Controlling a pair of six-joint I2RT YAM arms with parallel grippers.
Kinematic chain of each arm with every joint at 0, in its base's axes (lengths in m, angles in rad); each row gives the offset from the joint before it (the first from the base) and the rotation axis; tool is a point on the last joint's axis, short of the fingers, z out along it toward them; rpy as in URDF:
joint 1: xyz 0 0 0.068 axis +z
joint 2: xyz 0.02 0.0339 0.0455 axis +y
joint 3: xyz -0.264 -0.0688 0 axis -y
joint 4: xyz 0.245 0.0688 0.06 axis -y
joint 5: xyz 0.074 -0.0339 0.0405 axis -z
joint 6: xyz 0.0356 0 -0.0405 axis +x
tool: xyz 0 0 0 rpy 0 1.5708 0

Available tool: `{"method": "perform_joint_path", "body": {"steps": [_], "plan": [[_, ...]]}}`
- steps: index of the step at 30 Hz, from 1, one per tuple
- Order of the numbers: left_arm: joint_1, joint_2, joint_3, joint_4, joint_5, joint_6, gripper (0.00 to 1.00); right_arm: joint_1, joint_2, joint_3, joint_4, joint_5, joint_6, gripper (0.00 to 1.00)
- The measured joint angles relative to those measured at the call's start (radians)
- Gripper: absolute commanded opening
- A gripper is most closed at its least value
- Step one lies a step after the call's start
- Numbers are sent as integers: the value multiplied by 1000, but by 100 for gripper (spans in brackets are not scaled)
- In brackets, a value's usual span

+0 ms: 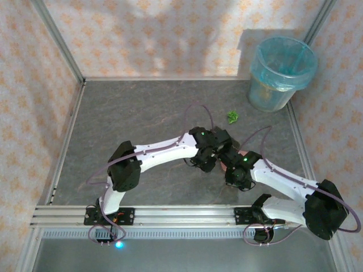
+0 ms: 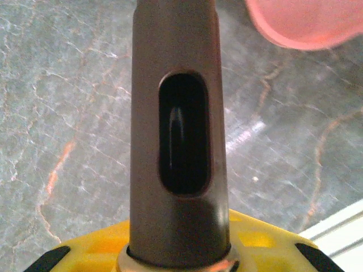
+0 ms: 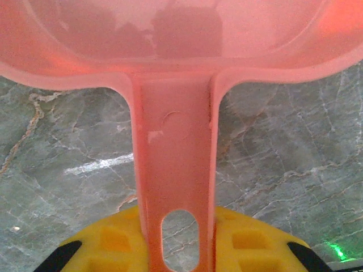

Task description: Sweep away the paper scraps from the table

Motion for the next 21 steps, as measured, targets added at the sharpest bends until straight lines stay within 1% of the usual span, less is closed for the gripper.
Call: {"method": "perform_joint_path", "body": {"steps": [5, 10, 16, 21], "plan": [[-11, -63, -21, 11, 44, 0, 0, 0, 0, 0, 10, -1, -2, 0], [38, -92, -39, 17, 30, -11, 0, 0, 0, 0, 12, -2, -3, 0], [143, -93, -36, 8, -58, -35, 0, 0, -4, 0, 20, -8, -13, 0], [157, -28, 2, -13, -150, -35, 0, 4, 14, 23, 17, -13, -40, 0]]}}
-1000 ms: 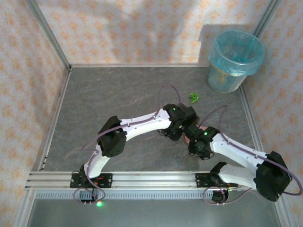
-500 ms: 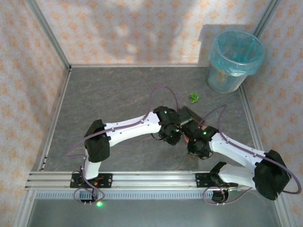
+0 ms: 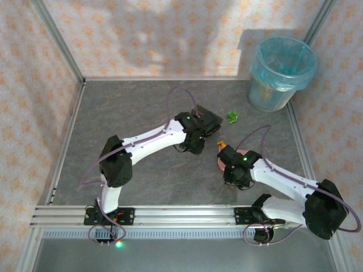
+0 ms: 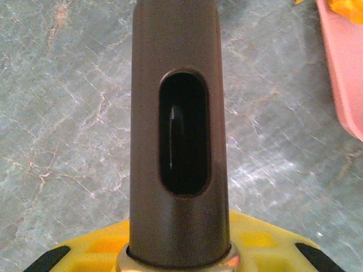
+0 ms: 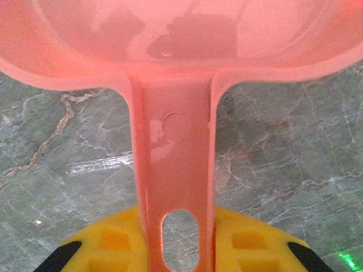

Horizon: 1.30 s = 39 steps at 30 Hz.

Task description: Sweep away the paper scraps from the table

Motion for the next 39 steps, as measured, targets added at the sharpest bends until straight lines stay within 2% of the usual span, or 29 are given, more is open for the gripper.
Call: {"method": "perform_joint_path", "body": {"steps": [6, 15, 27, 35, 39], "plan": [[0, 45, -15, -11, -20, 1, 0, 19, 105, 58, -10, 5, -32, 0], [-9, 42, -89, -10, 3, 12, 0, 45, 158, 95, -11, 15, -55, 0], [-53, -12, -137, 9, 27, 19, 0, 54, 168, 105, -19, 23, -68, 0], [-143, -87, -164, 8, 78, 42, 0, 54, 168, 112, -22, 27, -74, 0], [-144, -102, -188, 10, 85, 48, 0, 53, 165, 115, -29, 30, -76, 0]]}}
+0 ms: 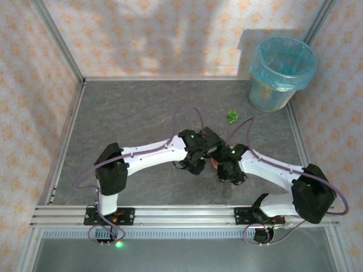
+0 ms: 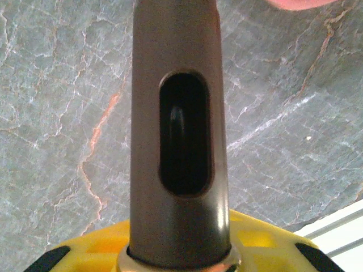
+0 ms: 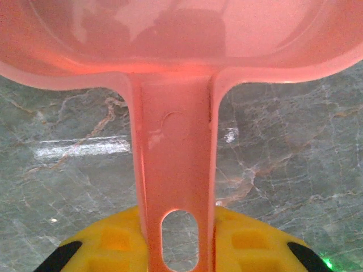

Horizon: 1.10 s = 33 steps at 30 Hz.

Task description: Sweep away the paper scraps from the table

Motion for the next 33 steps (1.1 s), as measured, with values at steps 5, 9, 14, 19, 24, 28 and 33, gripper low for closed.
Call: {"method": "perform_joint_path", "body": {"steps": [5, 9, 14, 19, 24, 28, 33], "plan": [[0, -30, -14, -3, -18, -3, 0, 0, -11, 0, 1, -1, 0, 0], [11, -56, -14, -3, -46, -13, 0, 0, -28, 0, 7, -3, 0, 0], [47, -87, -14, -2, -75, -22, 0, 0, -56, -3, 28, -9, 0, 0], [90, -128, -38, -2, -117, -42, 0, 0, -125, -20, 56, -11, 0, 0], [149, -214, -100, 0, -163, -74, 0, 0, -208, -23, 69, 0, -4, 0], [199, -311, -164, 22, -213, -120, 0, 0, -234, -23, 70, 20, -11, 0], [226, -410, -235, 51, -286, -173, 0, 0, -234, 11, 35, 43, -21, 0]]}}
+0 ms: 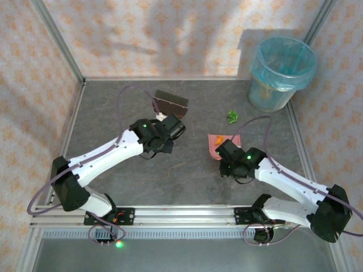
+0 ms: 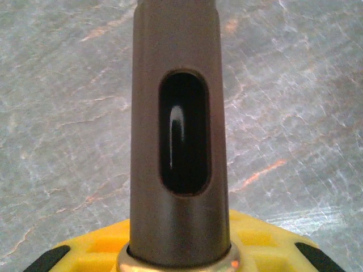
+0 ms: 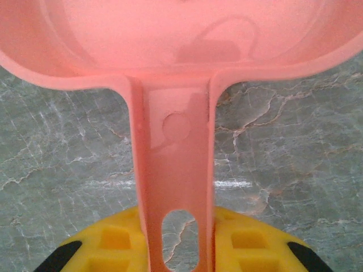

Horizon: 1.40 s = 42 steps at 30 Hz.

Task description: Sweep away the paper scraps from the table

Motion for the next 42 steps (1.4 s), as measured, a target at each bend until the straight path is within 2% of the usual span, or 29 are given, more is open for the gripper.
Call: {"method": "perform_joint_path", "body": {"steps": [6, 13, 19, 25, 34, 38, 40, 42], "plan": [[26, -84, -83, 41, -52, -49, 0, 0, -5, 141, -69, 47, -21, 0], [31, -101, -140, 75, -61, -77, 0, -26, 84, 447, -182, 142, -34, 0], [31, -108, -179, 94, -51, -82, 0, -157, 283, 756, -275, 145, -66, 0], [31, -154, -234, 112, -26, -82, 0, -227, 496, 1120, -353, 140, -112, 0], [31, -192, -300, 156, 18, -80, 0, -390, 769, 1623, -486, 101, -124, 0], [31, -214, -321, 177, 26, -74, 0, -485, 925, 1930, -574, 42, -115, 0], [31, -232, -336, 193, 31, -74, 0, -542, 1036, 2149, -613, -13, -100, 0], [31, -246, -349, 206, 39, -74, 0, -599, 1105, 2270, -627, -82, -77, 0]]}}
